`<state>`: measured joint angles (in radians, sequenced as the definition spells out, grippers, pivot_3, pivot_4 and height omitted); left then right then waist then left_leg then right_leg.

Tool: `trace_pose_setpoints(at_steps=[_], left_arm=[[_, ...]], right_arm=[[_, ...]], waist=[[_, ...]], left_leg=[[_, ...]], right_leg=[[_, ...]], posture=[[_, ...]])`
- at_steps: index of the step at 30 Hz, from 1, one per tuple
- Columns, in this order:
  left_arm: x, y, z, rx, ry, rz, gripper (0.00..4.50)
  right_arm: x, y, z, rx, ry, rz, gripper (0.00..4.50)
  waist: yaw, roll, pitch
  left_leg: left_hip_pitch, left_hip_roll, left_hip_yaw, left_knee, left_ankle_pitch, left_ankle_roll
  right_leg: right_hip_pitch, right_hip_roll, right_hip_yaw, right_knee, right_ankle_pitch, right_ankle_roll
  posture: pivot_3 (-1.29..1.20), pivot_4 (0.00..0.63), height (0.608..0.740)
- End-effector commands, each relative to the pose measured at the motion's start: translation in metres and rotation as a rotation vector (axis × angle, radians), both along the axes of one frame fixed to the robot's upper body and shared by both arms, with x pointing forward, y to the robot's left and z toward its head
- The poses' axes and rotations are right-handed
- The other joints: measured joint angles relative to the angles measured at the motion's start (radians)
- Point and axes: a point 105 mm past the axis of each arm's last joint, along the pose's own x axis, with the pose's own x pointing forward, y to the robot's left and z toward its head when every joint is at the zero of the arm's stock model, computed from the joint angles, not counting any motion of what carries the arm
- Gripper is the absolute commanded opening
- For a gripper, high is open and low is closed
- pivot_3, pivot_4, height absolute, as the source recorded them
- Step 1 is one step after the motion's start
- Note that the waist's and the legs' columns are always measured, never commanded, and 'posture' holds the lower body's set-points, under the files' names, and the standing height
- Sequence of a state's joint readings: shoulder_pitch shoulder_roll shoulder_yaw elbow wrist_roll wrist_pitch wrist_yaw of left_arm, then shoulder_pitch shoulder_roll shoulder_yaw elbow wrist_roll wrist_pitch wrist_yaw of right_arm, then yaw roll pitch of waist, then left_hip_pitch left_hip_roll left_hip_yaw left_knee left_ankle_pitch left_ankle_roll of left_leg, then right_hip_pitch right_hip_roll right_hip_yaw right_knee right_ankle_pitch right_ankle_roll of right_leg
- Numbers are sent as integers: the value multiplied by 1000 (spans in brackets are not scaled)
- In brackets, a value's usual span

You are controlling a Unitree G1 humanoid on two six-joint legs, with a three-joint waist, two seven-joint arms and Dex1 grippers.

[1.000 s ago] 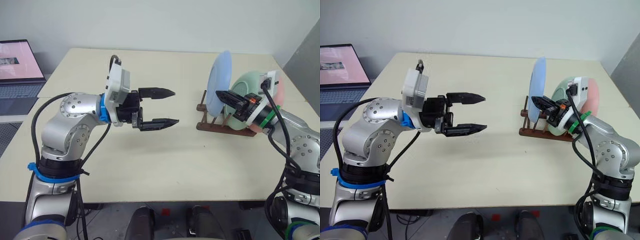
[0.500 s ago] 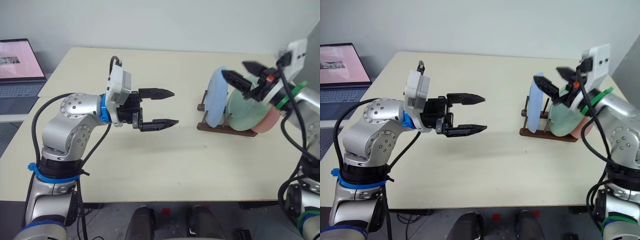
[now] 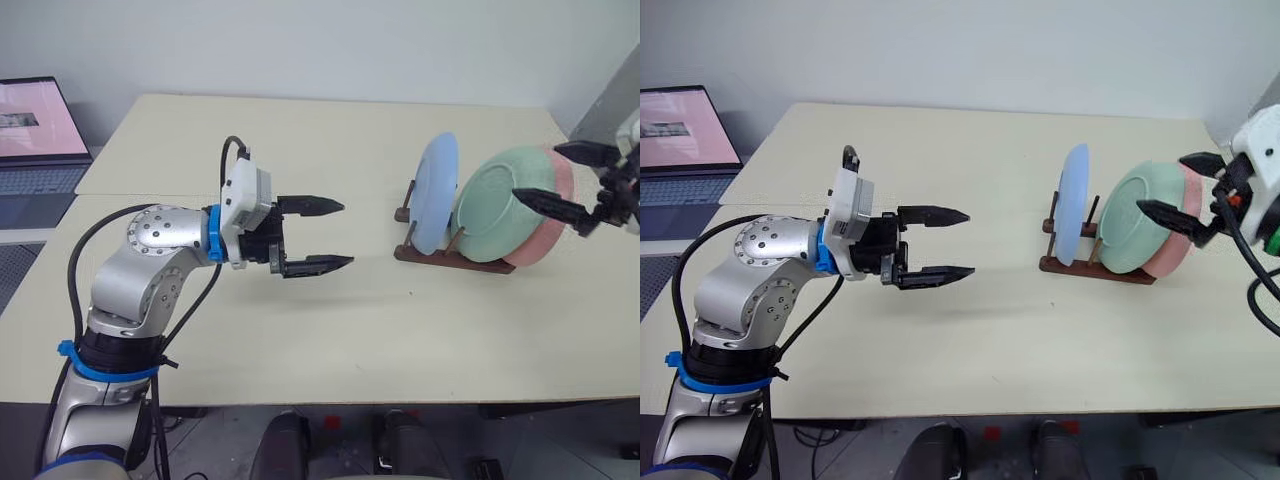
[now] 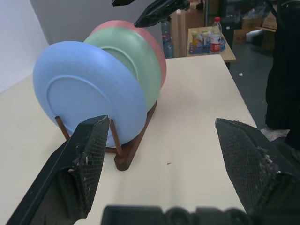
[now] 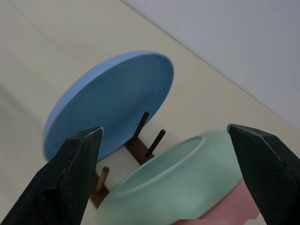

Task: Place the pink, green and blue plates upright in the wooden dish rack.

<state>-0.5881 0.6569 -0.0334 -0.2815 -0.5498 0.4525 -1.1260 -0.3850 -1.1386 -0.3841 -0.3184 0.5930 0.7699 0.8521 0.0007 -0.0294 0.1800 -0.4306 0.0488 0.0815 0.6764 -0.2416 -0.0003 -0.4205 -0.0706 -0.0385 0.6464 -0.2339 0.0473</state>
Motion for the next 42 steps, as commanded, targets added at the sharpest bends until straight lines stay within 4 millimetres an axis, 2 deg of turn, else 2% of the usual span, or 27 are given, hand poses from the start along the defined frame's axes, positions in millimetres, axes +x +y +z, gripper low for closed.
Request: trace_pose_setpoints(at_steps=[1, 6, 12, 19, 23, 29, 35, 42], left_arm=[[-9, -4, 7, -5, -41, -31, 3923], [-13, -12, 5, -12, -39, -56, 3923], [-18, -14, 0, -10, -35, -67, 3923], [-19, -17, -1, -9, -37, -70, 3923], [-20, -17, -1, -13, -38, -68, 3923], [-19, -17, 0, -16, -40, -65, 3923], [-19, -18, 0, -18, -41, -63, 3923], [-19, -18, 0, -18, -40, -61, 3923]], right_arm=[[-10, -6, 14, -47, -44, -6, 3910], [-4, -21, 19, -168, -107, -70, 2117], [-11, -29, 0, -254, -13, -61, 20], [-3, -39, -20, -343, 5, -102, 20], [1, -36, -25, -336, 6, -90, 20], [7, -33, -32, -359, 2, -87, 20], [12, -24, -27, -348, -36, -69, 20], [9, -6, -19, -267, -47, -1, 20]], waist=[[-1, 0, 0], [-1, 0, 0], [0, 0, 0], [0, 0, 0], [0, 0, 0], [0, 0, 0], [-1, 1, 0], [0, 1, 0]], left_leg=[[0, 0, 0, 0, 0, 0], [0, -1, 0, 2, 0, 0], [0, 0, 0, 1, 0, 0], [1, -1, 0, 2, 0, 0], [1, -1, 0, 2, 1, 0], [1, -1, 0, 2, 1, 0], [1, -1, 0, 2, 1, 0], [1, -1, 0, 2, 1, 0]], right_leg=[[0, 0, 0, 0, 0, 0], [0, 0, 1, 0, 1, 2], [0, 0, 1, 0, 1, 2], [0, 0, 1, 0, 1, 3], [0, 0, 2, 1, -1, 6], [0, 0, 2, 1, 1, 2], [0, 0, 1, 1, 1, 3], [0, 0, 1, 1, 2, 2]], posture=[[0, 150, 738], [0, 150, 738], [0, 150, 738], [0, 150, 738], [0, 150, 738], [0, 150, 738], [0, 150, 738], [0, 150, 738]])
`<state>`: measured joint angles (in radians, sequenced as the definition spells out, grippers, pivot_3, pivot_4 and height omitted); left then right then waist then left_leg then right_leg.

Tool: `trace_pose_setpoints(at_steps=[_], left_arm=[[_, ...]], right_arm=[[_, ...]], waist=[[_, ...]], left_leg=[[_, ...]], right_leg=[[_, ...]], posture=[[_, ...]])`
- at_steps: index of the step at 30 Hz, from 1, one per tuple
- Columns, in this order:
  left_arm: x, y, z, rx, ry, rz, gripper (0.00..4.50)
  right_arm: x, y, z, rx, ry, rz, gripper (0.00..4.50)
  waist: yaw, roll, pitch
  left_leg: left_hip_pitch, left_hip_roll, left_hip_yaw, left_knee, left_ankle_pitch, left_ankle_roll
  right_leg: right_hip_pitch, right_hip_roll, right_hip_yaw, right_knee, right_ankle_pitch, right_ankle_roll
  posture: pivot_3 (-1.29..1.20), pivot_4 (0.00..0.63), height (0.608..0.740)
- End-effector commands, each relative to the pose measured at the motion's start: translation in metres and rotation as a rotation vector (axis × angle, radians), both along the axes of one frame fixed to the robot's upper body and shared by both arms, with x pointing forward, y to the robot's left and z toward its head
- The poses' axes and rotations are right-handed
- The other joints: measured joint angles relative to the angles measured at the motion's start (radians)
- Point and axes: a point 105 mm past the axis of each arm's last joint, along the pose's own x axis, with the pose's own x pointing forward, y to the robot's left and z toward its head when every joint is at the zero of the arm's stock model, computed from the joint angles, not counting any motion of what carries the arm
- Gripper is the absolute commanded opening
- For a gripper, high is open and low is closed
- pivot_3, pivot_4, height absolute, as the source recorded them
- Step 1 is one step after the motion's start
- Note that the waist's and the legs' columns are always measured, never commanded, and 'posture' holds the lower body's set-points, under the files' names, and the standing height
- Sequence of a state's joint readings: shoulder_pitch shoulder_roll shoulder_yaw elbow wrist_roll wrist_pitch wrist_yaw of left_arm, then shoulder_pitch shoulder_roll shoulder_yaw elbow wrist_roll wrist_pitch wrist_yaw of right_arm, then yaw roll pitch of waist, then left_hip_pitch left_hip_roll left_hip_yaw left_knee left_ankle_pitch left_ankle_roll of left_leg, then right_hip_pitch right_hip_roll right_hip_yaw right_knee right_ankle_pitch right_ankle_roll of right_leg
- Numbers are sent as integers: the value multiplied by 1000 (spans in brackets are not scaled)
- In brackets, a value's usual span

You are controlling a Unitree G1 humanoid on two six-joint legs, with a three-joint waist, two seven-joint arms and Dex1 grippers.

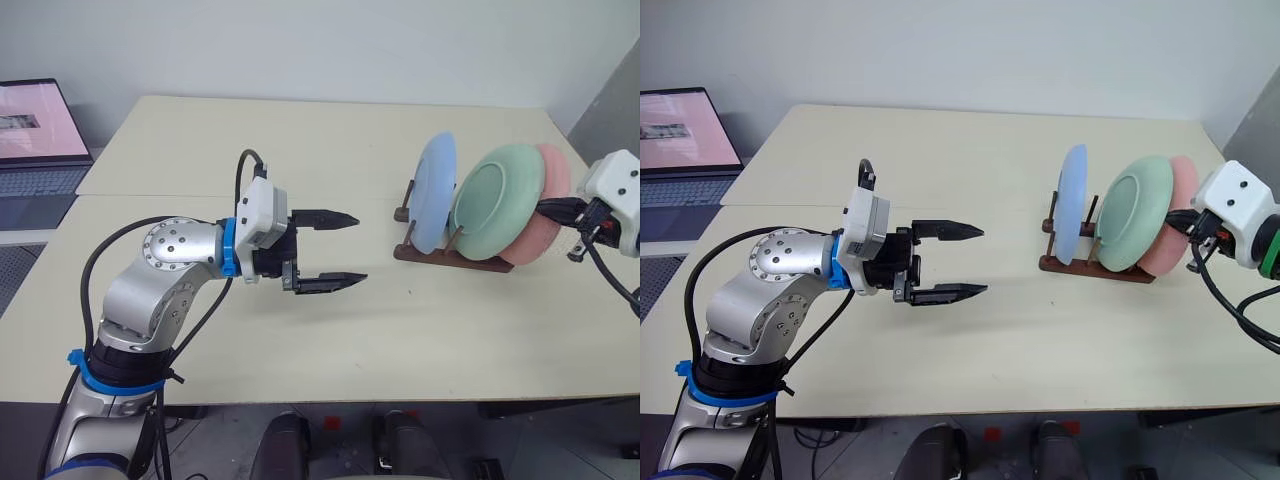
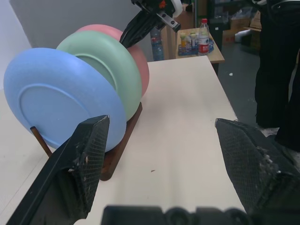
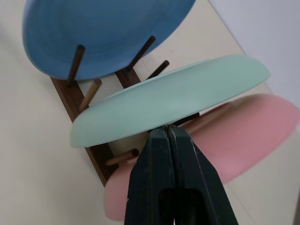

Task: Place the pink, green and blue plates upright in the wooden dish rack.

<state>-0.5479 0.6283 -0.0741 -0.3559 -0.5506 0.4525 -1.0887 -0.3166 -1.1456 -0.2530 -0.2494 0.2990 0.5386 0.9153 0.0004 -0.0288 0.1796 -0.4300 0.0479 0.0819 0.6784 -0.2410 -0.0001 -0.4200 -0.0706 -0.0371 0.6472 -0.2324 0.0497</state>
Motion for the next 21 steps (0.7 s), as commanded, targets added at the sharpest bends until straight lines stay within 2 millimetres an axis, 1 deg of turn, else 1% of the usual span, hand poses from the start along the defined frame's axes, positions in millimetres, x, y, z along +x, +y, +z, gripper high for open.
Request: trace_pose_setpoints(at_steps=[1, 8, 13, 17, 18, 19, 21], left_arm=[[-6, -3, 8, -13, -40, -21, 3923], [-5, -3, 8, -15, -40, -16, 3923], [0, 3, 7, -10, -29, 16, 3923], [10, 25, 0, 92, -59, 118, 3923], [12, 30, -1, 115, -68, 135, 4267], [12, 37, -4, 153, -70, 150, 4454], [14, 55, -8, 223, -93, 199, 4500]], right_arm=[[-5, 12, 18, 17, -51, 51, 20], [-7, 20, 22, 45, -66, 82, 20], [-7, 11, 30, 33, -88, 50, 20], [-23, 5, 41, 70, -32, 88, 20], [-26, 4, 43, 76, -21, 91, 365], [-31, 2, 44, 78, 2, 98, 586], [-38, -9, 46, 69, 52, 83, 1260]], waist=[[0, 0, 0], [0, 0, 0], [0, 0, 0], [0, 0, 0], [0, 0, 0], [0, 1, 0], [0, 1, 0]], left_leg=[[0, 0, 0, 0, 0, 0], [0, 0, 0, 0, 0, 0], [0, 0, 0, 0, 0, 0], [0, 0, 0, 0, 0, 0], [0, 0, 0, 0, 0, 0], [0, 0, 0, 0, 0, 0], [0, 0, 0, 0, 0, 0]], right_leg=[[0, 0, 0, 0, 0, 0], [0, 0, 0, 0, 0, 0], [0, 0, 0, 0, 0, 0], [0, 0, 0, 0, 0, 0], [0, 0, 0, 0, 0, 0], [0, 0, 0, 0, 0, 0], [0, 0, 0, 0, 0, 0]], posture=[[0, 150, 738], [0, 150, 738], [0, 150, 738], [0, 150, 738], [0, 150, 738], [0, 150, 738], [0, 150, 738]])
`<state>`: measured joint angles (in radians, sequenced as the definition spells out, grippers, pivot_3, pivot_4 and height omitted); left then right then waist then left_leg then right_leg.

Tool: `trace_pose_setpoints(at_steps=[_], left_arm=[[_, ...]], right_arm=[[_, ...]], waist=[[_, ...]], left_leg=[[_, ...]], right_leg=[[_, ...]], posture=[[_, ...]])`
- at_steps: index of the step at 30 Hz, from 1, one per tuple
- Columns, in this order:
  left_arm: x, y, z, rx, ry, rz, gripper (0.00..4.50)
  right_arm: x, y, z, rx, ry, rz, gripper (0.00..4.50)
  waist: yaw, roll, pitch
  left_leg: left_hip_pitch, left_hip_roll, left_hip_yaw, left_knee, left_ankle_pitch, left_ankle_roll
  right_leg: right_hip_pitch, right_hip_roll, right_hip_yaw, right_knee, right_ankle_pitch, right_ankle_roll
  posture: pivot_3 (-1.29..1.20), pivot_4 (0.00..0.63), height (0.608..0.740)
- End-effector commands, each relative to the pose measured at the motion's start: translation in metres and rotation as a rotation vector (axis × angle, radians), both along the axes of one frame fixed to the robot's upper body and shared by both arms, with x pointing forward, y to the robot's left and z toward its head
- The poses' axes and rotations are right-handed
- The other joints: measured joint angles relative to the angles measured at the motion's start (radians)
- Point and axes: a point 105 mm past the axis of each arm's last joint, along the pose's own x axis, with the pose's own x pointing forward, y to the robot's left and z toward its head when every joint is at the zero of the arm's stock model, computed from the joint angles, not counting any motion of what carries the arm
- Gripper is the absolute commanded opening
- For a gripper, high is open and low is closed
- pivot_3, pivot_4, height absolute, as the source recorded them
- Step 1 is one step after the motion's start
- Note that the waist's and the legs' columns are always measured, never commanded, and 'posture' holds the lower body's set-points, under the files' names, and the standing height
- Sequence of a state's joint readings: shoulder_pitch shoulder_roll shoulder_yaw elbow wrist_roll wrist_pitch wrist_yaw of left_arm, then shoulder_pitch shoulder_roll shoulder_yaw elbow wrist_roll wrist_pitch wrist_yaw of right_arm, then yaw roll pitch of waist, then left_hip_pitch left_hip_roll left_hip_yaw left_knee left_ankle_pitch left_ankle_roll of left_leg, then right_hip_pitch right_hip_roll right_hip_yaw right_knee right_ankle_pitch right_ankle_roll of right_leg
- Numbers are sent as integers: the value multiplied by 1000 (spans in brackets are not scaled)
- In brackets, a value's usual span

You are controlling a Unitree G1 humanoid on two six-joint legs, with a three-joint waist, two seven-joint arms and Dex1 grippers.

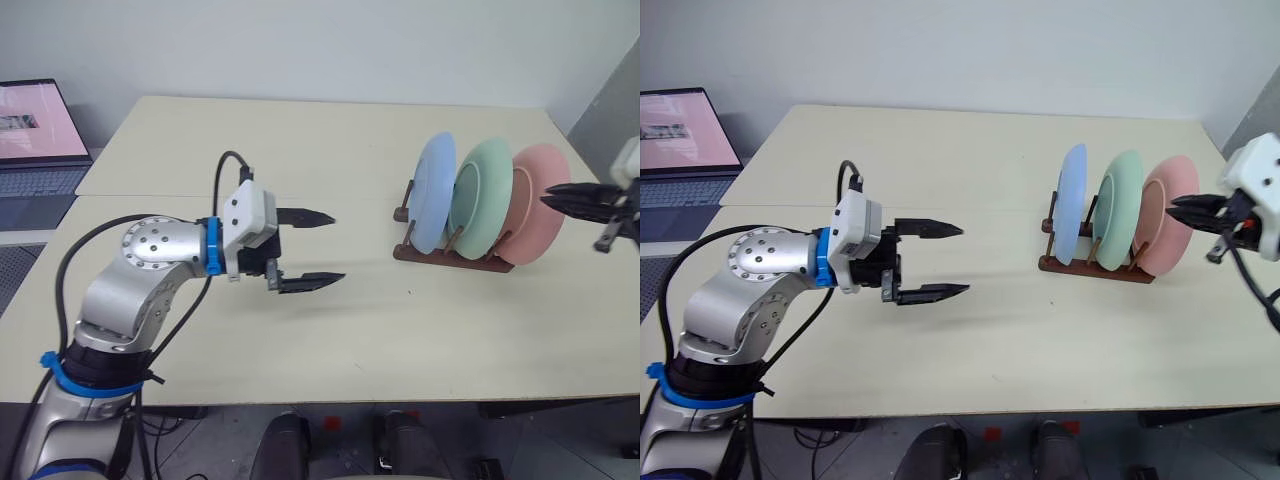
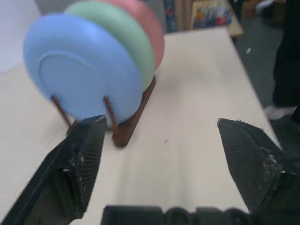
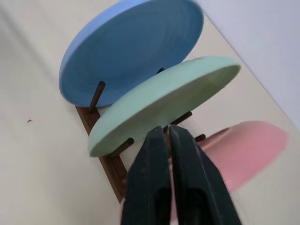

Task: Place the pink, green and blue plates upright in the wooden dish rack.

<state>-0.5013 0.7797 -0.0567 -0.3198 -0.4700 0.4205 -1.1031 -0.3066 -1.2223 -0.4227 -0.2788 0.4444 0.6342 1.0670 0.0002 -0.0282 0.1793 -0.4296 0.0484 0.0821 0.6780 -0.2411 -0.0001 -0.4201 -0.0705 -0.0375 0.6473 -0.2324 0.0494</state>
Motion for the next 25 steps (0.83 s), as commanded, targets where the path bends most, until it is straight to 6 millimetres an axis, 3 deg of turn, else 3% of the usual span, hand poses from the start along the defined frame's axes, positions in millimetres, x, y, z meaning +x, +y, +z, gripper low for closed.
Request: trace_pose_setpoints(at_steps=[1, 7, 12, 16, 25], left_arm=[[3, 27, 7, 80, -89, 74, 4500], [2, 76, 2, 212, -61, 240, 4500], [4, 106, -3, 325, -50, 372, 4500], [0, 112, -5, 334, -45, 393, 4500], [-2, 116, -4, 304, -17, 402, 4500]], right_arm=[[-15, -14, 13, -19, 37, -8, 1587], [-30, -42, 6, -134, 121, -34, 3669], [-32, -58, -6, -184, 178, -25, 3669], [-28, -68, -11, -199, 179, -32, 3669], [-19, -68, -15, -186, 151, -28, 3669]], waist=[[0, 0, 0], [0, 0, 0], [-1, 1, 0], [-1, 1, 0], [-1, 1, 0]], left_leg=[[0, 0, 0, 0, 0, 0], [0, 1, 0, 0, 0, 0], [1, 1, 0, 0, 0, 0], [2, 1, 1, 0, 0, 0], [2, 1, 1, 0, 0, 0]], right_leg=[[0, 0, 0, 0, 0, 0], [0, -1, 0, 0, 0, 0], [0, -1, 0, 0, -1, 0], [0, -1, 1, 0, -3, -4], [0, -1, 1, 1, -3, -4]], posture=[[0, 150, 738], [0, 150, 738], [0, 150, 738], [0, 150, 738], [0, 150, 738]])
